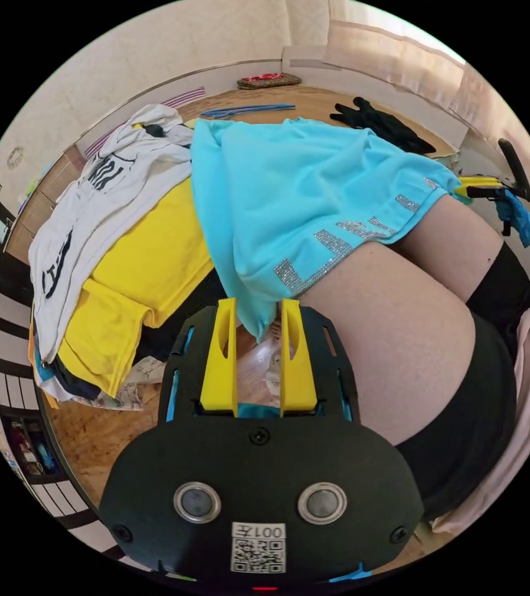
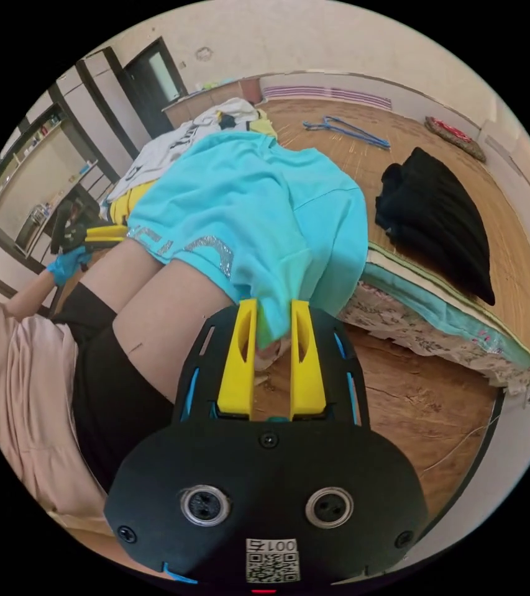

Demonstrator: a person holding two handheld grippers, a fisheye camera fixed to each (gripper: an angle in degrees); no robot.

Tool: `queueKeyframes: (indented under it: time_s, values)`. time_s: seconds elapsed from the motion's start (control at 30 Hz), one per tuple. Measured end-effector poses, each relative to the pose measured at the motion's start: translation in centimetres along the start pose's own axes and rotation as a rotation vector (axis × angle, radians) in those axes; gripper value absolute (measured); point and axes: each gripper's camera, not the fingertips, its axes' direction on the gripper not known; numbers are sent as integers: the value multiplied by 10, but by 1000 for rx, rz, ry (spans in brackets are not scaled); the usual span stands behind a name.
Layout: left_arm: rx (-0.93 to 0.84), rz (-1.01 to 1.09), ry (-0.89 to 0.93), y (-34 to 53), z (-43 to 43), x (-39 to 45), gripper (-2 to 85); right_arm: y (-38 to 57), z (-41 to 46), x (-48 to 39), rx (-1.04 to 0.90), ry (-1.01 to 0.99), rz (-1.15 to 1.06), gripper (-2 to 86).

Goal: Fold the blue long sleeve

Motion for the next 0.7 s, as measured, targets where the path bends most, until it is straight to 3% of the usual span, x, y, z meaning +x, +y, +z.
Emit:
queueKeyframes:
  time_s: [0.13,0.3,0.43,0.7]
  values:
    - [8,-58,34,10,22,-10,67,-7,23,-22,-92,127,-65,91]
    - [94,-113,61,15,29,-19,62,-9,30,-42,-38,288,-45,79]
    - [208,-167,86,14,15,-35,46,-11,10,-32,61,245,67,65]
    - [241,-120,133,13,12,-49,46,-8,29,-52,-116,165,-86,82]
